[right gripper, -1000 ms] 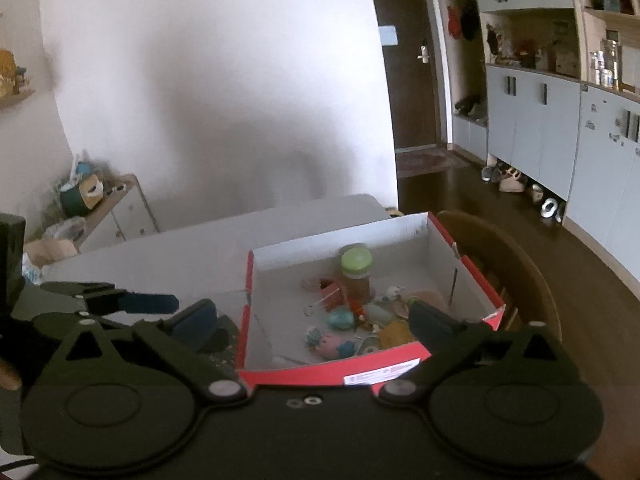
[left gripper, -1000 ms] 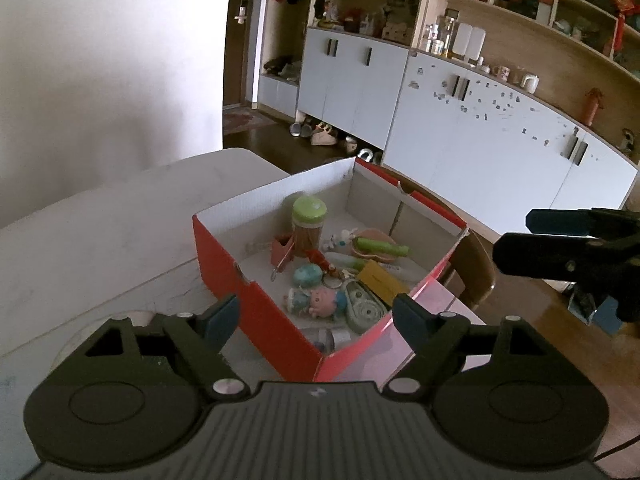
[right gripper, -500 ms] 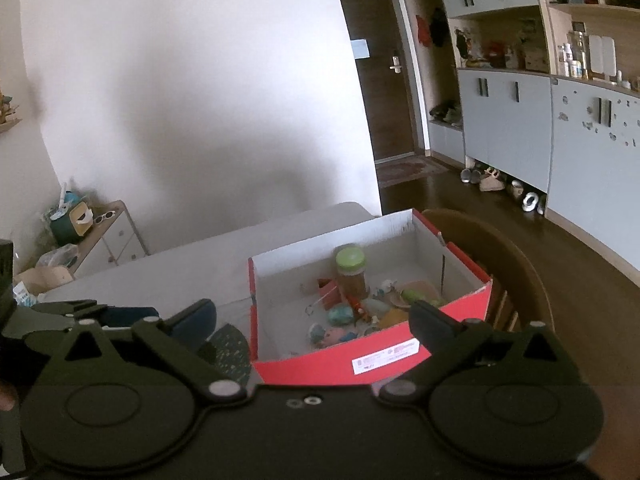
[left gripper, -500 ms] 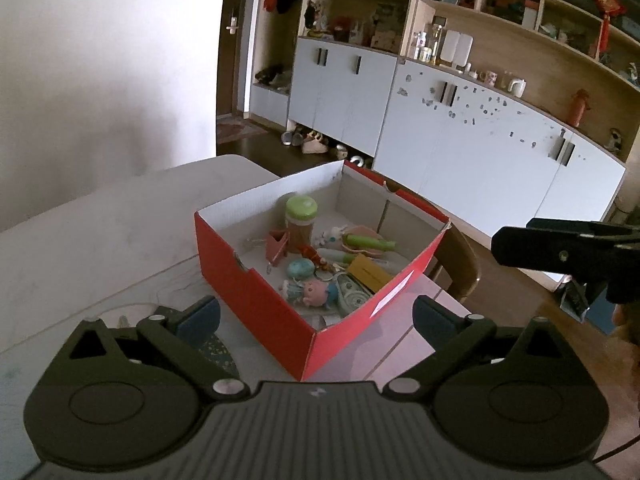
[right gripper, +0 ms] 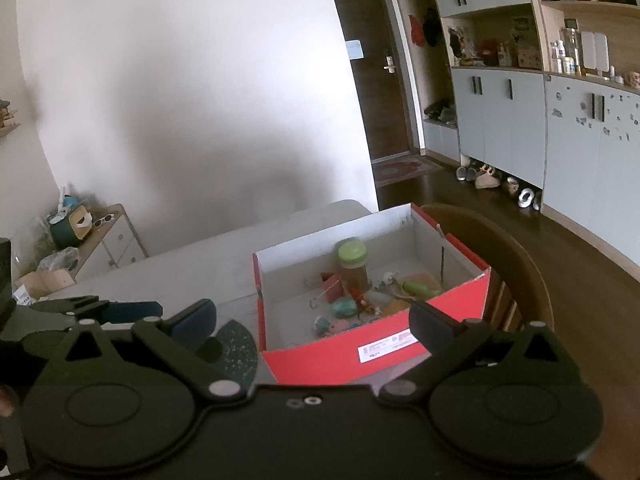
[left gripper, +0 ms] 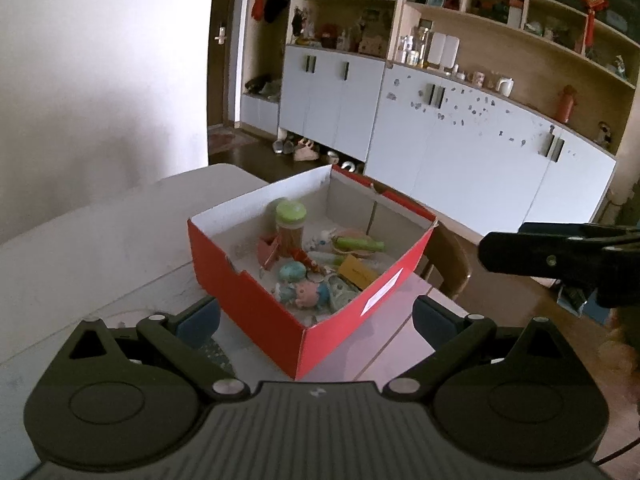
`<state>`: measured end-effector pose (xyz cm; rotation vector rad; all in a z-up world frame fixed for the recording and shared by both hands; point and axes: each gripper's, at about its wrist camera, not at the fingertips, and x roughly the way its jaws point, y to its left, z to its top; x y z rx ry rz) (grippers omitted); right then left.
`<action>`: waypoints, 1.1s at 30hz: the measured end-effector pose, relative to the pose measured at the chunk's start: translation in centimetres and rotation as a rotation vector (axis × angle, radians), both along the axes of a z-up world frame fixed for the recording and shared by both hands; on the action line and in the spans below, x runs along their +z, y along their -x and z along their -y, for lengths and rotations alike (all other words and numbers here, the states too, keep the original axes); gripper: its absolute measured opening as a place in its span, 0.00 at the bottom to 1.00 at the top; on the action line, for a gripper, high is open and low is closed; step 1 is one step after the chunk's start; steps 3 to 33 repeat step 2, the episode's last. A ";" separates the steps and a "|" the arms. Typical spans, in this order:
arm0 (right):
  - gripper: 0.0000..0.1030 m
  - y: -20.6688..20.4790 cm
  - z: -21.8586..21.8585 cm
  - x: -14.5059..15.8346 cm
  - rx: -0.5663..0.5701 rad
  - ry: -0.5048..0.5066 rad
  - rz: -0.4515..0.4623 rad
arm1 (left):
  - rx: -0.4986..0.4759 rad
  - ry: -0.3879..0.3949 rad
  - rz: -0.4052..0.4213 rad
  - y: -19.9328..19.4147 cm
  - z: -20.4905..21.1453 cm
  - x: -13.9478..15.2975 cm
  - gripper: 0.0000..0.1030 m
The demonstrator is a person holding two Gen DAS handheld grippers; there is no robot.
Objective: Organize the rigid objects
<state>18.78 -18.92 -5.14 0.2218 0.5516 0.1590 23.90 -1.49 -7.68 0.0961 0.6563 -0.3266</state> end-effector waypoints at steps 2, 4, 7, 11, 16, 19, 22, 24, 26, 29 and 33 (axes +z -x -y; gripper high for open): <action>1.00 0.2 0.0 -0.1 -0.003 0.000 -0.002 | 0.003 0.001 -0.006 -0.1 -0.1 -0.1 1.00; 1.00 0.2 0.0 -0.1 -0.003 0.000 -0.002 | 0.003 0.001 -0.006 -0.1 -0.1 -0.1 1.00; 1.00 0.2 0.0 -0.1 -0.003 0.000 -0.002 | 0.003 0.001 -0.006 -0.1 -0.1 -0.1 1.00; 1.00 0.2 0.0 -0.1 -0.003 0.000 -0.002 | 0.003 0.001 -0.006 -0.1 -0.1 -0.1 1.00; 1.00 0.2 0.0 -0.1 -0.003 0.000 -0.002 | 0.003 0.001 -0.006 -0.1 -0.1 -0.1 1.00; 1.00 0.2 0.0 -0.1 -0.003 0.000 -0.002 | 0.003 0.001 -0.006 -0.1 -0.1 -0.1 1.00; 1.00 0.2 0.0 -0.1 -0.003 0.000 -0.002 | 0.003 0.001 -0.006 -0.1 -0.1 -0.1 1.00; 1.00 0.2 0.0 -0.1 -0.003 0.000 -0.002 | 0.003 0.001 -0.006 -0.1 -0.1 -0.1 1.00; 1.00 0.2 0.0 -0.1 -0.003 0.000 -0.002 | 0.003 0.001 -0.006 -0.1 -0.1 -0.1 1.00; 1.00 0.2 0.0 -0.1 -0.003 0.000 -0.002 | 0.003 0.001 -0.006 -0.1 -0.1 -0.1 1.00; 1.00 0.2 0.0 -0.1 -0.003 0.000 -0.002 | 0.003 0.001 -0.006 -0.1 -0.1 -0.1 1.00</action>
